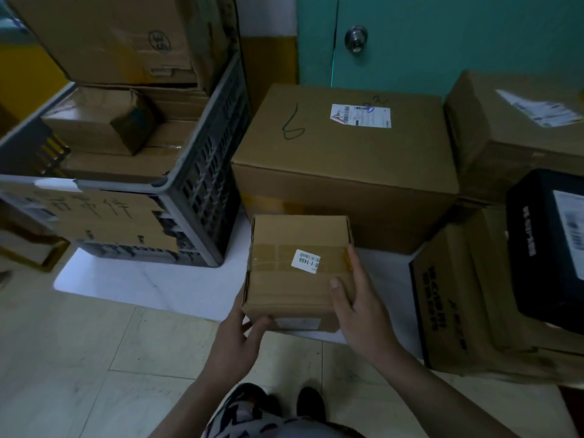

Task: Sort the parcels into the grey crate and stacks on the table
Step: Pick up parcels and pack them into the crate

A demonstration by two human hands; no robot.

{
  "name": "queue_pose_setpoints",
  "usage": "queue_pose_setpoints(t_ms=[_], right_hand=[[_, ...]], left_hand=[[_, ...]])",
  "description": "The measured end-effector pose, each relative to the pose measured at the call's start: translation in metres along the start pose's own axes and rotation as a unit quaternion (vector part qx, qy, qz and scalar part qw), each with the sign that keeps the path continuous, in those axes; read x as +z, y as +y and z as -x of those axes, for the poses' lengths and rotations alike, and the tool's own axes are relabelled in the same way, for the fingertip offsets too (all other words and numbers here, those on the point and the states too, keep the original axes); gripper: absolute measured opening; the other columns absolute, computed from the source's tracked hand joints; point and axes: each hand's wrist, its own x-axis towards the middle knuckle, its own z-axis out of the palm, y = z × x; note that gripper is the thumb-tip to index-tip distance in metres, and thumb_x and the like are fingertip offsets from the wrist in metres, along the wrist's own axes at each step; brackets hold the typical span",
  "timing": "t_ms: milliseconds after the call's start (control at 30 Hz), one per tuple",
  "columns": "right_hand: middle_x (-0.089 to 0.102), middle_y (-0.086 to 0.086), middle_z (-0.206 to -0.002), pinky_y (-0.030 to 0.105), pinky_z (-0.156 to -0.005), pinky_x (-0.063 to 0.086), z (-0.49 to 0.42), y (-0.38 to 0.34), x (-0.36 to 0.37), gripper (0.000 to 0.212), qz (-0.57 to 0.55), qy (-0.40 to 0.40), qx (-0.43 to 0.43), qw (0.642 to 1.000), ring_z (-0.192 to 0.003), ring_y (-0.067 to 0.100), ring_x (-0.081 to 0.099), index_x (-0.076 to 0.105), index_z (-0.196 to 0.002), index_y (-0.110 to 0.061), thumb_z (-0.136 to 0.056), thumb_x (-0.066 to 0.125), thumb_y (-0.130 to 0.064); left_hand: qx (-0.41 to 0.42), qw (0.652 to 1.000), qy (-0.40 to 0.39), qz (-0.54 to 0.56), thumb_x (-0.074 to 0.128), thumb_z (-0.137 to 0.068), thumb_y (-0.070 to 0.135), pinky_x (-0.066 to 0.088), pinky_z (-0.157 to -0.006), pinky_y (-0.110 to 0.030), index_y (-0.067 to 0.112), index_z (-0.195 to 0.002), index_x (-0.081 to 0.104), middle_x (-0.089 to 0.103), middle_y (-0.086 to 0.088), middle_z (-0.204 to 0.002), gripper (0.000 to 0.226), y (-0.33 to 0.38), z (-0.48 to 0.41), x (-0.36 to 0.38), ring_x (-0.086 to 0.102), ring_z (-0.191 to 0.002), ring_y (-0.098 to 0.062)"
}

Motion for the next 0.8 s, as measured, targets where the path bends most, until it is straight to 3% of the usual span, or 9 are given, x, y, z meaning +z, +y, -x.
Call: queue_pose_setpoints(t_ms=[167, 233, 300, 367, 433, 500, 600, 700, 800], right_hand=[[0.028, -0.023, -0.153, 0.021, -0.1, 0.043, 0.0, 0.001, 0.002, 0.077, -0.072, -0.008, 0.007, 0.997, -0.131, -0.004, 0.039, 0.003, -0.139, -0.068, -0.082, 0.055, -0.062], [0.027, -0.03, -0.15, 0.022, -0.101, 0.045, 0.002, 0.01, -0.004, 0.107, -0.071, -0.064, 0.003, 0.995, -0.131, -0.011, 0.036, -0.001, -0.142, -0.068, -0.07, 0.077, -0.059], [0.02, -0.034, -0.152, 0.034, -0.107, 0.044, 0.003, 0.019, -0.013, 0.125, -0.024, -0.092, -0.007, 0.995, -0.139, -0.004, 0.03, -0.005, -0.143, -0.068, -0.059, 0.087, -0.058], [0.014, -0.047, -0.145, 0.041, -0.11, 0.042, 0.003, 0.024, -0.02, 0.121, -0.011, -0.094, 0.003, 0.996, -0.142, 0.002, 0.026, -0.005, -0.139, -0.071, -0.061, 0.087, -0.056], [0.016, -0.052, -0.137, 0.039, -0.106, 0.045, 0.003, 0.023, -0.024, 0.119, -0.002, -0.087, 0.008, 0.996, -0.139, 0.004, 0.03, -0.004, -0.136, -0.073, -0.064, 0.087, -0.051], [0.023, -0.036, -0.146, 0.026, -0.099, 0.046, 0.003, 0.019, -0.026, 0.119, 0.016, -0.079, 0.008, 0.997, -0.137, 0.003, 0.032, -0.005, -0.133, -0.074, -0.065, 0.089, -0.048], [0.006, -0.027, -0.159, 0.006, -0.089, 0.034, 0.001, 0.01, -0.024, 0.118, 0.05, -0.077, -0.024, 0.995, -0.136, -0.007, 0.022, -0.007, -0.131, -0.07, -0.066, 0.089, -0.047], [-0.021, -0.033, -0.156, 0.014, -0.097, 0.036, 0.002, 0.008, -0.02, 0.113, 0.096, -0.078, -0.055, 0.991, -0.133, -0.011, 0.018, -0.007, -0.134, -0.075, -0.072, 0.084, -0.047], [-0.028, -0.041, -0.148, 0.006, -0.089, 0.034, 0.001, 0.008, -0.017, 0.101, 0.099, -0.079, -0.07, 0.989, -0.121, -0.034, 0.01, 0.004, -0.128, -0.082, -0.075, 0.082, -0.046]], left_hand=[[-0.007, 0.999, 0.026, -0.024, 0.054, -0.1, 0.011, 0.047, -0.08, -0.007, 0.013, -0.135, 0.05, 0.059, 0.02, -0.12, 0.035, -0.006, -0.001, 0.005, 0.058, -0.102, 0.014], [-0.015, 0.999, 0.03, -0.041, 0.052, -0.101, 0.01, 0.049, -0.077, -0.011, 0.017, -0.125, 0.053, 0.06, 0.019, -0.112, 0.026, -0.007, -0.003, 0.003, 0.058, -0.096, 0.016], [-0.007, 0.998, 0.033, -0.052, 0.049, -0.102, 0.011, 0.048, -0.075, -0.013, 0.023, -0.119, 0.052, 0.061, 0.022, -0.108, 0.022, -0.005, -0.004, 0.002, 0.057, -0.094, 0.019], [0.004, 0.999, 0.029, -0.045, 0.047, -0.103, 0.017, 0.045, -0.076, -0.008, 0.023, -0.12, 0.053, 0.064, 0.031, -0.102, 0.019, -0.005, -0.007, 0.0, 0.057, -0.095, 0.02], [0.013, 1.0, 0.02, -0.018, 0.049, -0.101, 0.04, 0.048, -0.089, -0.014, 0.028, -0.124, 0.052, 0.061, 0.041, -0.109, 0.026, -0.001, -0.008, -0.002, 0.056, -0.104, 0.016], [0.001, 1.0, 0.006, 0.024, 0.061, -0.084, 0.062, 0.047, -0.102, -0.027, 0.031, -0.138, 0.044, 0.053, 0.039, -0.126, 0.064, 0.005, -0.009, -0.003, 0.052, -0.12, 0.008], [0.043, 0.998, 0.022, 0.041, 0.086, -0.068, 0.049, 0.039, -0.108, -0.024, 0.047, -0.154, 0.011, 0.029, 0.034, -0.151, 0.114, 0.017, -0.014, -0.005, 0.037, -0.137, 0.004], [0.114, 0.992, 0.035, -0.039, 0.078, -0.066, 0.05, 0.042, -0.104, -0.023, 0.067, -0.14, 0.02, 0.035, 0.026, -0.153, 0.096, 0.024, -0.024, -0.007, 0.043, -0.135, -0.003], [0.122, 0.988, 0.027, -0.088, 0.073, -0.066, 0.057, 0.04, -0.096, -0.017, 0.073, -0.129, 0.025, 0.044, 0.009, -0.149, 0.081, 0.021, -0.03, -0.008, 0.049, -0.127, -0.01]])
